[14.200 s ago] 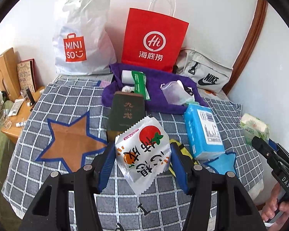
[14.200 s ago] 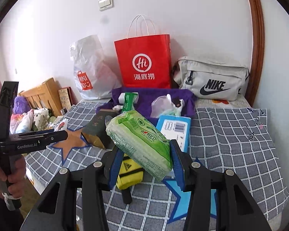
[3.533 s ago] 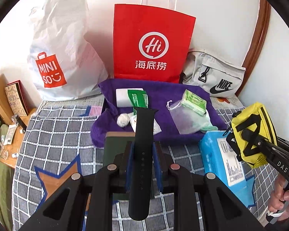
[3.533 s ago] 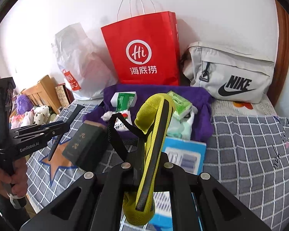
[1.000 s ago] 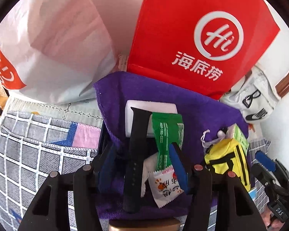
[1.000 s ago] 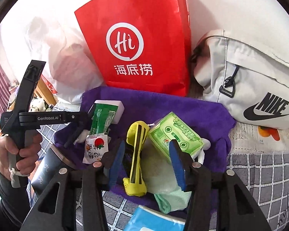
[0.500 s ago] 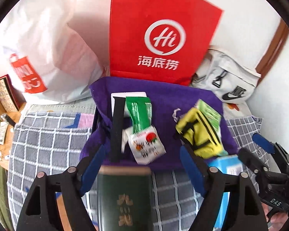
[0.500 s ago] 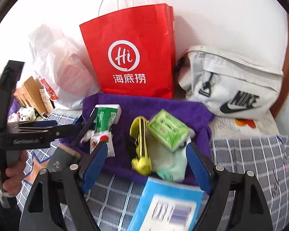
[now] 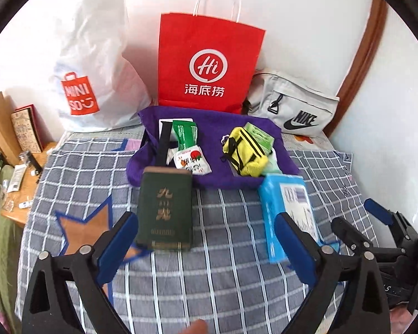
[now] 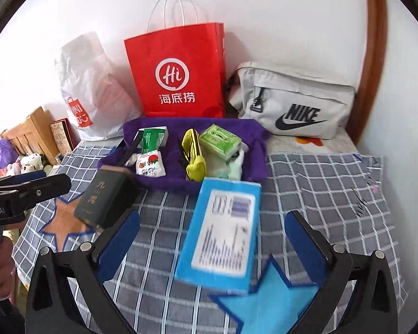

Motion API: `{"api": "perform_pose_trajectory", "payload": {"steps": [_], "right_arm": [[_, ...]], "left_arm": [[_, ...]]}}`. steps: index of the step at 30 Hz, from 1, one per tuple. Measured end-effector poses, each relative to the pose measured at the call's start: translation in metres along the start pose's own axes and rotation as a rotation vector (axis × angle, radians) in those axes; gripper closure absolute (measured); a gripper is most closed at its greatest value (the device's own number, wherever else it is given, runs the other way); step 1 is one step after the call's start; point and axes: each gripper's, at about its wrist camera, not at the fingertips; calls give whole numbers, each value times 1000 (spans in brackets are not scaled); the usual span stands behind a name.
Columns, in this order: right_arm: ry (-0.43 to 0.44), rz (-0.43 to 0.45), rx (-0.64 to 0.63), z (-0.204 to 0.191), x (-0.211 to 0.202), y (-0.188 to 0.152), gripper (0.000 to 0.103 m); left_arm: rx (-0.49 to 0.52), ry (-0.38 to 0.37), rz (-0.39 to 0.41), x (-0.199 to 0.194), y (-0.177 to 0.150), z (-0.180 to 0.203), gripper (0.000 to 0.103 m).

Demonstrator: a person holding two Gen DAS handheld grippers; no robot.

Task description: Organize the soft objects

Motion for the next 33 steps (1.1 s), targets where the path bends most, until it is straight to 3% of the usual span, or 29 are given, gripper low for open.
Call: {"api": "perform_pose_trajectory", "payload": {"steps": [17, 33], "right_arm": [[7, 99, -2, -10, -127, -51, 1], [-17, 113, 10, -4, -156, -67, 1]], "left_arm": [[47, 116, 117, -117, -79, 28, 1], [60, 122, 164, -146, -89, 41, 1]]}}
Point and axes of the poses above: each gripper's, at about its wrist camera, not at the fingertips, and x roughly the way its jaws point, z to its right, y to its top, and after that the axes turned 5 degrees about z, right-handed
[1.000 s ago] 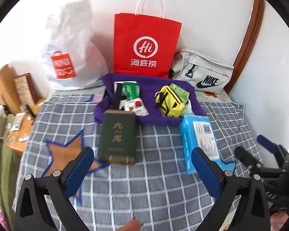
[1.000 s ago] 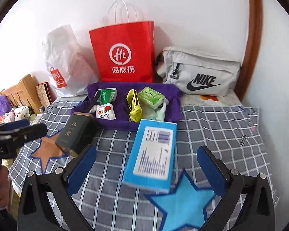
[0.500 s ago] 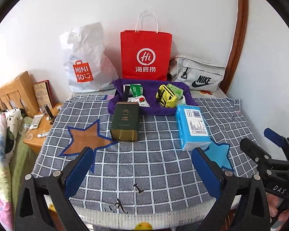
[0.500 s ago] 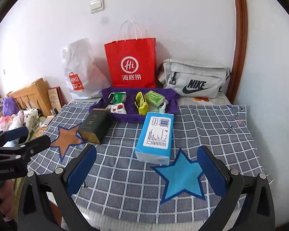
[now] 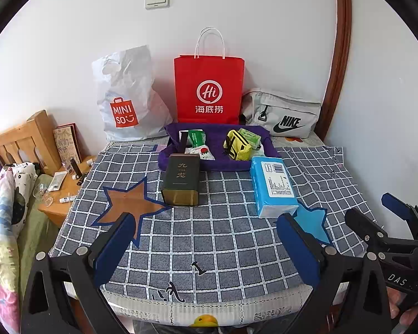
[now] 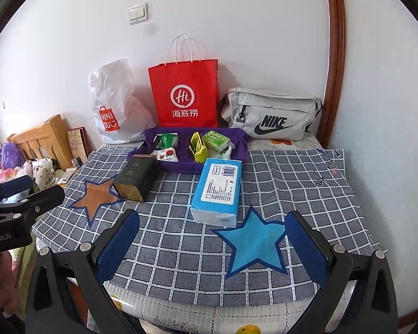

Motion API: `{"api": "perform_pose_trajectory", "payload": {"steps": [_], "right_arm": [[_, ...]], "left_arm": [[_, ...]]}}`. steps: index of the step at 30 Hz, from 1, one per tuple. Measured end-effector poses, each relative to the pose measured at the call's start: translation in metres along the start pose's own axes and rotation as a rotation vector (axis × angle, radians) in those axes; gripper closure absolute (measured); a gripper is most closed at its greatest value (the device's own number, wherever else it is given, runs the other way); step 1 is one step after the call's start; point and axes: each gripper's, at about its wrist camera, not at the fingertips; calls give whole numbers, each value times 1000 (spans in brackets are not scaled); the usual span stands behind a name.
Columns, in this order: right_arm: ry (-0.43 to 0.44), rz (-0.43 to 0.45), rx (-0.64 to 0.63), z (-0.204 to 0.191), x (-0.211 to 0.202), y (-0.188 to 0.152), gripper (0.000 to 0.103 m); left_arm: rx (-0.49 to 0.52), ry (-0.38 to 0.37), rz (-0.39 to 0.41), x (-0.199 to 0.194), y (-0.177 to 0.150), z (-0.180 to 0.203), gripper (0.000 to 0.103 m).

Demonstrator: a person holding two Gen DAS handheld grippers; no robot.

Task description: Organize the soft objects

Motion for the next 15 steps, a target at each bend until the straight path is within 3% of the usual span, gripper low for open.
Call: {"api": "perform_pose_trajectory", "payload": {"steps": [15], "right_arm": [[0, 5, -10, -5, -2, -1, 1]], "left_arm": [[-3, 4, 3, -2, 0, 0, 1]]}}
Point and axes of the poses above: each gripper's, at about its wrist camera, not at the fingertips, and x roughly the way its jaws point, z to its right, y to its top, and after that the axes turned 5 degrees about z, right-handed
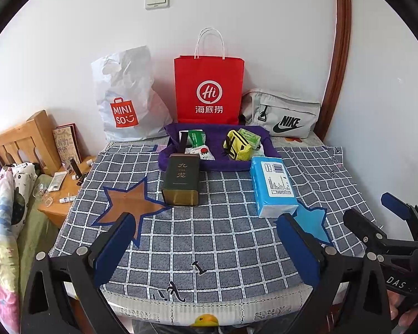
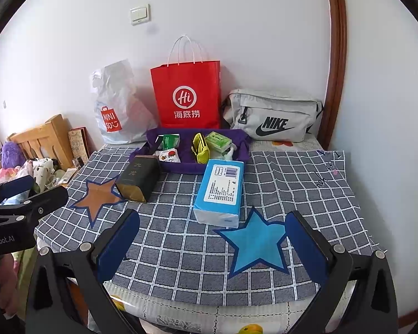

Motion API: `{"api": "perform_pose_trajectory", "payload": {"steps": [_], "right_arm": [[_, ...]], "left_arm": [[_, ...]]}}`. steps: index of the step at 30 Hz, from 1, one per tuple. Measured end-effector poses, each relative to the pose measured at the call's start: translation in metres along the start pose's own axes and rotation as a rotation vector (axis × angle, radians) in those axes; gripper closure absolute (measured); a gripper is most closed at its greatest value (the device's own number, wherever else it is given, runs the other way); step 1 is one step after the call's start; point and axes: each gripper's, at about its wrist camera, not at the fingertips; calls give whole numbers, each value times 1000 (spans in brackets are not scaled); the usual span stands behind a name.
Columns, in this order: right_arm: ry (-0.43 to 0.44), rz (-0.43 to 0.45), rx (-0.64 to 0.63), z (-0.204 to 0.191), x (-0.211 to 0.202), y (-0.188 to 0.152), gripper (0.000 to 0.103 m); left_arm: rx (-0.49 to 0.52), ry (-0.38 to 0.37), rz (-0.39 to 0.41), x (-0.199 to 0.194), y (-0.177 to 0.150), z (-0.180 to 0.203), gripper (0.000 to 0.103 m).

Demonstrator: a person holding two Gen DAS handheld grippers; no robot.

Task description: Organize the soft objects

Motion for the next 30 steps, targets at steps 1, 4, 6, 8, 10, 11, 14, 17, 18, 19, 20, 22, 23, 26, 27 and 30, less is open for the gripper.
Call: {"api": "perform_pose_trajectory", "payload": {"steps": [1, 4, 6, 8, 10, 11, 14, 17, 18, 19, 20, 22, 23, 26, 27, 30], "right_arm": [[0, 0, 0, 0, 0, 0, 1], [0, 0, -2, 0, 0, 0, 1], [1, 2, -1, 0, 0, 1, 1], [0, 2, 1, 0, 0, 1, 1], [0, 5, 3, 0, -1, 0, 1], [3, 7, 4, 0, -1, 0, 1], [1, 5, -1, -2, -2, 0, 1], [3, 6, -3, -3, -2, 1, 1], [1, 7, -4, -3, -2, 1, 1], [0, 7, -5, -4, -2, 1, 1], [0, 8, -4, -4, -2, 1, 1], [0, 7, -4, -4, -2, 1, 1], [0, 8, -5, -4, -2, 1, 1], [0, 7, -5, -4, -2, 1, 1], [-1, 7, -5, -4, -3, 1, 1], [0, 8, -5, -4, -3, 1, 1]], "left_arm": [[-1, 1, 0, 0, 0, -1, 1], [-4, 3, -2, 1, -1, -4, 1], [-7, 3, -3, 1, -1, -5, 1], [-6, 4, -2, 1, -1, -6, 1], [-6, 1, -3, 1, -1, -6, 1], [-5, 0, -3, 1, -1, -6, 1], [-4, 1, -4, 1, -1, -6, 1], [-5, 2, -3, 1, -1, -5, 1], [-6, 2, -4, 1, -1, -7, 1], [-5, 1, -4, 1, -1, -6, 1], [-6, 1, -3, 1, -1, -7, 1], [-5, 1, -4, 1, -1, -7, 1], [-4, 0, -4, 1, -1, -7, 1], [-4, -1, -4, 1, -1, -8, 1], [-4, -1, -4, 1, -1, -8, 1], [-3, -2, -4, 1, -1, -8, 1]]}}
Point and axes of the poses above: each gripper's, at about its wrist camera, not at the fingertips, and x roughly the way its jaws point, z to its right, y to its top, and after that the axes turned 5 degrees about z, right-handed
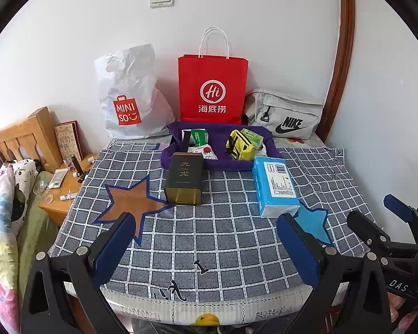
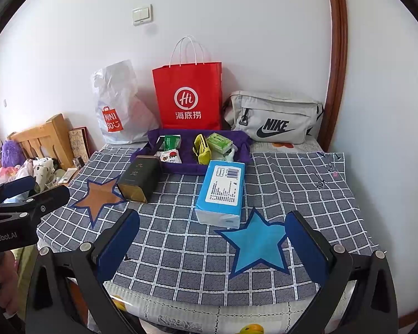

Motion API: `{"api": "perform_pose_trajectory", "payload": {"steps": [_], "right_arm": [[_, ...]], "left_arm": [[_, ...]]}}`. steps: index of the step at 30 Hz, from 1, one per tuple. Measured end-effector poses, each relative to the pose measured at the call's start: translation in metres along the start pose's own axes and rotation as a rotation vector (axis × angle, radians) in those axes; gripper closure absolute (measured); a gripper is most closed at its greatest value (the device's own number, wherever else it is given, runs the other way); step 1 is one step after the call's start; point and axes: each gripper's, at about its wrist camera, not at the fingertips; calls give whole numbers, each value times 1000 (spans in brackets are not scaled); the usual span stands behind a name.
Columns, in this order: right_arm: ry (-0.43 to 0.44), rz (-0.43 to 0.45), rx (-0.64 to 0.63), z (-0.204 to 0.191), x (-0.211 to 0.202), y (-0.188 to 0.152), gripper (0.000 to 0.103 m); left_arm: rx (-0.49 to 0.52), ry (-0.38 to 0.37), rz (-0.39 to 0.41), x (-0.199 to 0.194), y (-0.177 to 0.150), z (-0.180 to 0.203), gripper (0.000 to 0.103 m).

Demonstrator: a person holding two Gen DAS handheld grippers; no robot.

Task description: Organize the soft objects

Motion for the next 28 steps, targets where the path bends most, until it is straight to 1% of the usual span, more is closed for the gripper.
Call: {"api": "perform_pose_trajectory", "payload": {"steps": [17, 28], "right_arm": [[2, 2, -3, -1, -2, 0, 1], [4, 7, -9, -2, -7, -1, 1]], "left_arm": [[-4, 1, 1, 0, 0, -2, 1], [-14, 16, 4, -2, -1, -3, 1]]}}
Point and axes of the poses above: each gripper's, at about its wrist camera, not at the fingertips, and x roughly the way its jaws point, z to its right, y to its top, and after that the axes turned 5 degrees about z, right-handed
